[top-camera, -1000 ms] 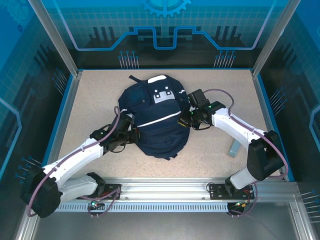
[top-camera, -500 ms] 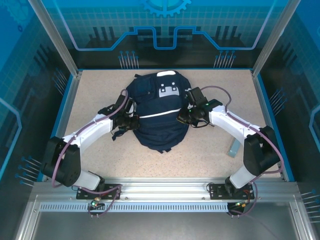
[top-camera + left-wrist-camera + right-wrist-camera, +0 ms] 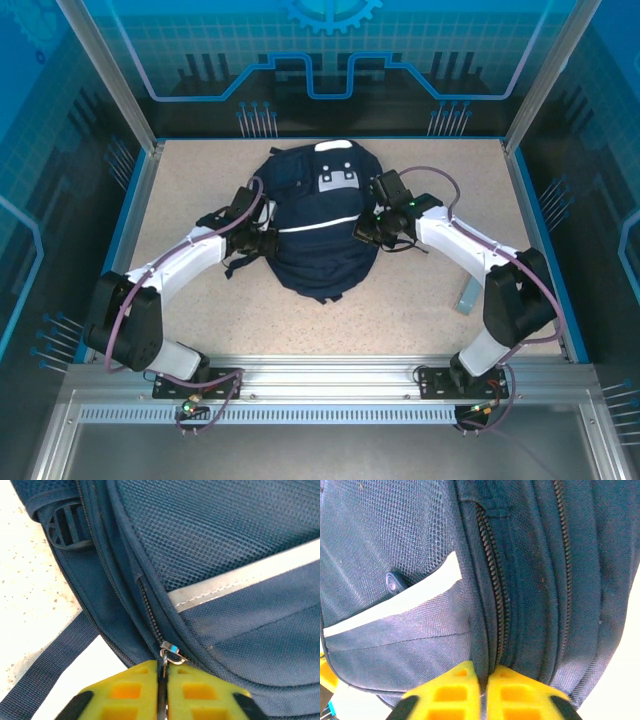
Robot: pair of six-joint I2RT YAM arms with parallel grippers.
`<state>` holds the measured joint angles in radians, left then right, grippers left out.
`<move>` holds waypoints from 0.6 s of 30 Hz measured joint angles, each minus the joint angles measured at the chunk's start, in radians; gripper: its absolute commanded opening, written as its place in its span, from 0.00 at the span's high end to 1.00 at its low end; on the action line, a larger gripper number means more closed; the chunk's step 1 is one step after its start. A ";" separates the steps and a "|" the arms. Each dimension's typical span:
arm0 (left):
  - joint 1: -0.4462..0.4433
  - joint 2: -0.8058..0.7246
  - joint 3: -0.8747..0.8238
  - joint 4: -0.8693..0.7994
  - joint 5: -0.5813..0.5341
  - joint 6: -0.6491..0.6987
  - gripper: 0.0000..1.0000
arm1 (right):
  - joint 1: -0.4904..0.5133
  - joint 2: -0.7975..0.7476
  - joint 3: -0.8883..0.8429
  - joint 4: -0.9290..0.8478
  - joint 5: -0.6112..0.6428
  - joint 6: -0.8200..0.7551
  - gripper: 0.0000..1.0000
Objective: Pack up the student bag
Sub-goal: Unzip the student bag at the top-center of the table.
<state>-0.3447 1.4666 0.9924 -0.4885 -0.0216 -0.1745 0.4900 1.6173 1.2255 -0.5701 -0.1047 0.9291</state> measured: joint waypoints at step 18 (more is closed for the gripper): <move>0.032 -0.277 -0.062 -0.006 -0.027 -0.204 0.05 | -0.278 -0.307 -0.181 -0.187 0.259 -0.209 0.14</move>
<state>-0.3122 1.1893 0.9302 -0.4946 -0.0483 -0.3786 0.2115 1.3106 1.0443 -0.7574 0.1543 0.7197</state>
